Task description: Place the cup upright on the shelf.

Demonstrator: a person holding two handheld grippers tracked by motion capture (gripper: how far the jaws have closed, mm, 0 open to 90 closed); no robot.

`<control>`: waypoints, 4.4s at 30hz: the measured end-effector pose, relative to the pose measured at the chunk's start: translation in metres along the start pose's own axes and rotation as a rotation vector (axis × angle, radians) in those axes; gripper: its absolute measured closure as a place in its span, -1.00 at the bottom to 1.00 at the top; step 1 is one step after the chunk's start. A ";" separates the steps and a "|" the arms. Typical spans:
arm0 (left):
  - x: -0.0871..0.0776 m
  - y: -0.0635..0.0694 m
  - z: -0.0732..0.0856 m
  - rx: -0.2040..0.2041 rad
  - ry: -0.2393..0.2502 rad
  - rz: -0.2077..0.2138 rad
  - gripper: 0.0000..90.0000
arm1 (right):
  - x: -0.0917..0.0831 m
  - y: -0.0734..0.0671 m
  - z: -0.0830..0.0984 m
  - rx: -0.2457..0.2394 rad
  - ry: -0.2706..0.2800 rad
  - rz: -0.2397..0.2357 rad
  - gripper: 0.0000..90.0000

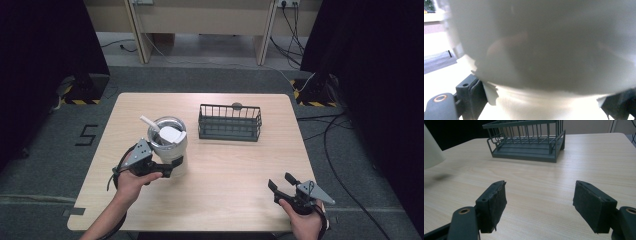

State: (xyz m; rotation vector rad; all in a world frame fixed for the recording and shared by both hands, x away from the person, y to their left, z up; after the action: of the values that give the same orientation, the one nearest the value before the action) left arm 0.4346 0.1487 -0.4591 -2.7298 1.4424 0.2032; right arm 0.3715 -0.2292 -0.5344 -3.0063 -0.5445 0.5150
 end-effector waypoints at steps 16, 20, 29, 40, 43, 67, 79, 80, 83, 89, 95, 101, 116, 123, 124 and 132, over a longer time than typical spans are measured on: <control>0.026 -0.008 -0.016 0.010 0.006 0.004 -0.77 | -0.001 0.001 -0.001 0.007 0.004 0.003 -0.40; 0.032 -0.009 -0.019 0.011 0.006 0.009 -0.77 | -0.001 0.001 -0.001 0.010 0.004 0.002 -0.40; 0.045 -0.014 -0.026 0.010 0.004 0.012 -0.77 | -0.001 0.001 -0.001 0.012 0.006 0.002 -0.40; 0.059 -0.018 -0.034 0.013 0.006 0.017 -0.77 | -0.001 0.001 -0.001 0.012 0.006 0.003 -0.40; 0.063 -0.019 -0.037 0.016 0.008 0.019 -0.77 | 0.000 0.001 -0.001 0.011 0.007 0.003 -0.40; 0.087 -0.027 -0.061 0.017 0.028 0.028 -0.77 | 0.000 0.002 -0.001 0.004 0.011 0.005 -0.40; 0.097 -0.031 -0.075 0.026 0.037 0.031 -0.77 | 0.000 0.002 -0.001 0.012 0.007 0.004 -0.40; 0.098 -0.031 -0.076 0.028 0.037 0.031 -0.77 | 0.000 0.002 -0.001 0.012 0.007 0.004 -0.40; 0.100 -0.031 -0.078 0.026 0.038 0.033 -0.77 | 0.000 0.003 0.000 0.011 0.007 0.005 -0.39; 0.105 -0.032 -0.084 0.027 0.045 0.035 -0.77 | 0.000 0.003 -0.001 0.005 0.006 0.004 -0.40; 0.110 -0.033 -0.088 0.027 0.047 0.037 -0.77 | 0.000 0.004 -0.001 0.005 0.006 0.003 -0.39; 0.115 -0.034 -0.092 0.029 0.048 0.039 -0.77 | 0.000 0.004 0.000 0.006 0.005 0.002 -0.40; 0.129 -0.036 -0.099 0.033 0.040 0.049 -0.77 | 0.000 0.005 -0.001 0.002 0.009 0.004 -0.40; 0.136 -0.039 -0.105 0.030 0.045 0.049 -0.77 | 0.000 0.004 0.000 0.014 0.004 0.001 -0.40; 0.136 -0.040 -0.105 0.030 0.044 0.050 -0.77 | 0.000 0.004 0.000 0.016 0.004 0.002 -0.40; 0.144 -0.043 -0.111 0.032 0.043 0.048 -0.77 | 0.000 0.005 0.000 0.011 0.008 -0.001 -0.39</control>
State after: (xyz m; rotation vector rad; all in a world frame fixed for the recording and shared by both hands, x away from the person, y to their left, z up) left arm 0.5610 0.0432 -0.3696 -2.6921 1.5095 0.1227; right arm 0.3736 -0.2337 -0.5346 -2.9965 -0.5403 0.5042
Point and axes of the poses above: each handheld gripper's, and its own axes: x roughly forward along the jaws, z roughly out of its underside, y roughly to its right, the point moved 8 cm from there along x, roughly forward along the jaws, and after that the axes turned 6 degrees about z, right-handed, at the moved point
